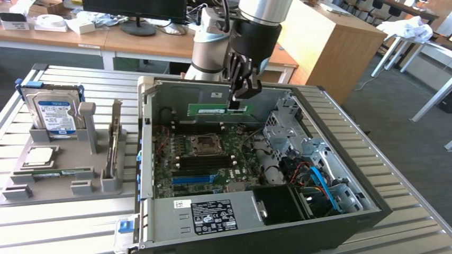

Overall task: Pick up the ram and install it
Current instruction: 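Pick up the ram and move it above insertion slot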

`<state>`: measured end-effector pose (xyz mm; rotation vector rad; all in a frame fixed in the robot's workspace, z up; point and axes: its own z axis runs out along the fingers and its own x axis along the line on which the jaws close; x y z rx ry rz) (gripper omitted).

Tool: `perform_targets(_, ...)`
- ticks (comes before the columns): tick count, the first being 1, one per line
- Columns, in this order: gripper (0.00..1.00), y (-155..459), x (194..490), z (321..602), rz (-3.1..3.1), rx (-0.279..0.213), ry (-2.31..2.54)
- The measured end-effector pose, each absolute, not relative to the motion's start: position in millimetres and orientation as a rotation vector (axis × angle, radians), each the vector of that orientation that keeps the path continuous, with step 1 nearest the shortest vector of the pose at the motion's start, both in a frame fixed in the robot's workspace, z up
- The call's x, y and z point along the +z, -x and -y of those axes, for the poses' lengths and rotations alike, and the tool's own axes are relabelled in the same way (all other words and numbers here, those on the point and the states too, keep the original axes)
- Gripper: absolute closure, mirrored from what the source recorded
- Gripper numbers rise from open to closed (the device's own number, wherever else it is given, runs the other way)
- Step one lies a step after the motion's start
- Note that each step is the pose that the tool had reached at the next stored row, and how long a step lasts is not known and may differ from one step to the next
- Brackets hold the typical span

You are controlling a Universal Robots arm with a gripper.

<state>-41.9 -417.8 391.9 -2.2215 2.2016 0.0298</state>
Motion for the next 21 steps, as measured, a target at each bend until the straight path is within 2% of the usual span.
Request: perform_targets(21, 0.88, 42.2, 374.3, 418.0, -2.198, 0.039, 2.217)
